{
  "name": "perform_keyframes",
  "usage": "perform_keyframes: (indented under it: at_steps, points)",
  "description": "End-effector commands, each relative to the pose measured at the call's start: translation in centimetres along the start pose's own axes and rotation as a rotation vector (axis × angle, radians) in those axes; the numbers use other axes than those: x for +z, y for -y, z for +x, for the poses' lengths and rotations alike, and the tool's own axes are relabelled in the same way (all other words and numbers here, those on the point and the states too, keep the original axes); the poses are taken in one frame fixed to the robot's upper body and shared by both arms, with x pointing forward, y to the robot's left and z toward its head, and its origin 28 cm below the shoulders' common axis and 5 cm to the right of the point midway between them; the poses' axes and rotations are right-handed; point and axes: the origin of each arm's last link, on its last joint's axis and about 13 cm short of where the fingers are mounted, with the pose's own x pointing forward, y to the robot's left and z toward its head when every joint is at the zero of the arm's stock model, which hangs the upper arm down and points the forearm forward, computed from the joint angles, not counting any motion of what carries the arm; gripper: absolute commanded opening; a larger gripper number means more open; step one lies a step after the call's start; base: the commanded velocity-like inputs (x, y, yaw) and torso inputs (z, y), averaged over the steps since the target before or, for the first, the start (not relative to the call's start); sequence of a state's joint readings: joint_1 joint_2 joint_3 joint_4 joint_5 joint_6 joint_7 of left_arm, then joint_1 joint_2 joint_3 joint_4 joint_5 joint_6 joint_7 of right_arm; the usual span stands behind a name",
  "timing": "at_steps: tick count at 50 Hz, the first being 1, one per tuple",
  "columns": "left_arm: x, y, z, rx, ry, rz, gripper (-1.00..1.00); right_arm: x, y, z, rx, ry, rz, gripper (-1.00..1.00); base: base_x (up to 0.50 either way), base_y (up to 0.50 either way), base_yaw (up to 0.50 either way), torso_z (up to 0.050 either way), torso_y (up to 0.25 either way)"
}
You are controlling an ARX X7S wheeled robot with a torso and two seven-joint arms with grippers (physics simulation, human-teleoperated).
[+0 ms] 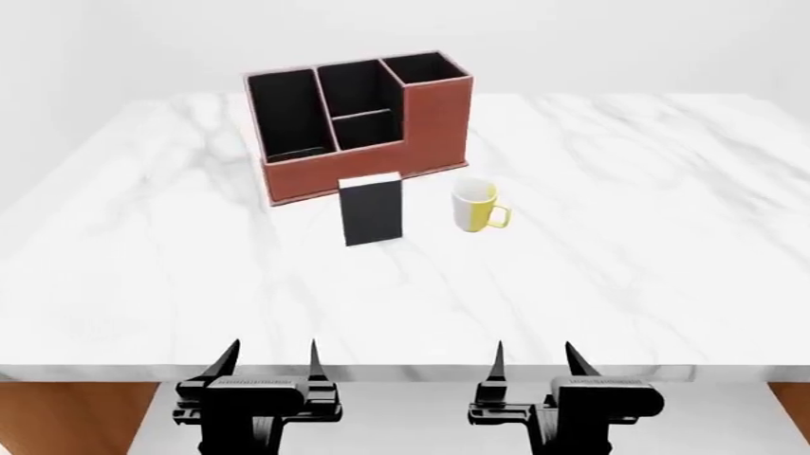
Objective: Pick up the book and place it in the right compartment of the caddy.
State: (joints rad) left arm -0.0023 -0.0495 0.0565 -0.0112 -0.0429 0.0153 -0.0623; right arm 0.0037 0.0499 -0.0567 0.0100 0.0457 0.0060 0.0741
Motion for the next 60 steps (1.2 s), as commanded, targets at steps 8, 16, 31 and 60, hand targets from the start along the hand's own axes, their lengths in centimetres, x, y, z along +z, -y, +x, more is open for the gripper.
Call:
perform_keyframes:
  at_steps: [8,16,31,60]
  points:
    - [0.4,-0.3,0.2,0.008,0.002,0.005,1.00,0.3,0.0,0.2,-0.004,-0.018,0.011,1.00,0.00,0.06,0.00,0.000,0.000]
    - [14.7,-1.1,3.2,-0.058,0.096,-0.001,1.00,13.6,1.2,1.7,0.115,0.084,-0.053,1.00,0.00,0.00,0.00,0.000,0.000]
    - [24.9,-2.4,7.8,0.006,0.182,0.072,1.00,25.4,3.0,5.5,0.099,0.099,-0.151,1.00,0.39,0.00,0.00,0.000,0.000]
    - [24.1,-2.4,8.6,0.009,0.169,0.083,1.00,24.8,3.3,6.2,0.113,0.071,-0.133,1.00,0.50,0.00,0.00,0.000,0.001]
